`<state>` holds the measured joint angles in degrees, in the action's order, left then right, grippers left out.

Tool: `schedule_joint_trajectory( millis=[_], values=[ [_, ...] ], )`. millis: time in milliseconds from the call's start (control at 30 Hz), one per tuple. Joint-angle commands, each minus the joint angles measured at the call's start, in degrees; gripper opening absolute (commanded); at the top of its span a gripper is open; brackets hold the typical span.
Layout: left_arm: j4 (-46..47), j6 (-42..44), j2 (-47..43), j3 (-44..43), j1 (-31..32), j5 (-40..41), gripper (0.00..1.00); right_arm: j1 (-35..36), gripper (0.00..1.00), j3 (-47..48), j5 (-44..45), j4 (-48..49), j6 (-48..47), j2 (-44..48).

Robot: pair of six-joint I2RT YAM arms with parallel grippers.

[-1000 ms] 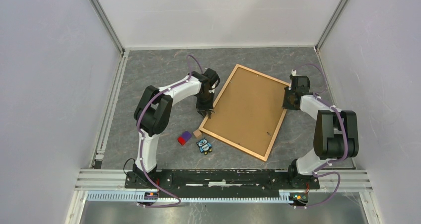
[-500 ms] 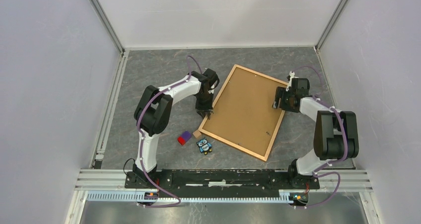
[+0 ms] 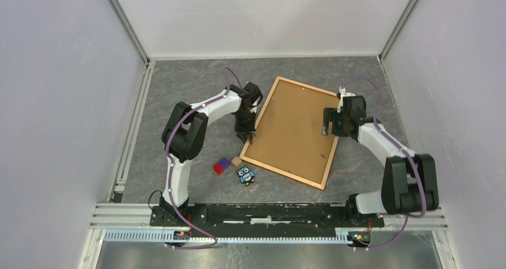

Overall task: Put the photo into the frame
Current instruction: Install the photo frame at the center of the board.

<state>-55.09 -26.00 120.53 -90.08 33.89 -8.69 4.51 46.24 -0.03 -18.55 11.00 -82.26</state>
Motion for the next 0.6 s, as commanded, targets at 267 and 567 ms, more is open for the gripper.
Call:
schedule_joint_trajectory(
  millis=[267, 567],
  values=[
    [1.46, 0.37, 1.75, -0.57, 0.48, -1.16, 0.05, 3.56, 0.88, -15.67, -6.54, -2.42, 2.11, 16.19],
    [1.48, 0.42, 1.58, -0.50, 0.53, -1.16, 0.05, 7.23, 0.78, -16.56, -3.10, -3.48, 2.75, 16.26]
  ],
)
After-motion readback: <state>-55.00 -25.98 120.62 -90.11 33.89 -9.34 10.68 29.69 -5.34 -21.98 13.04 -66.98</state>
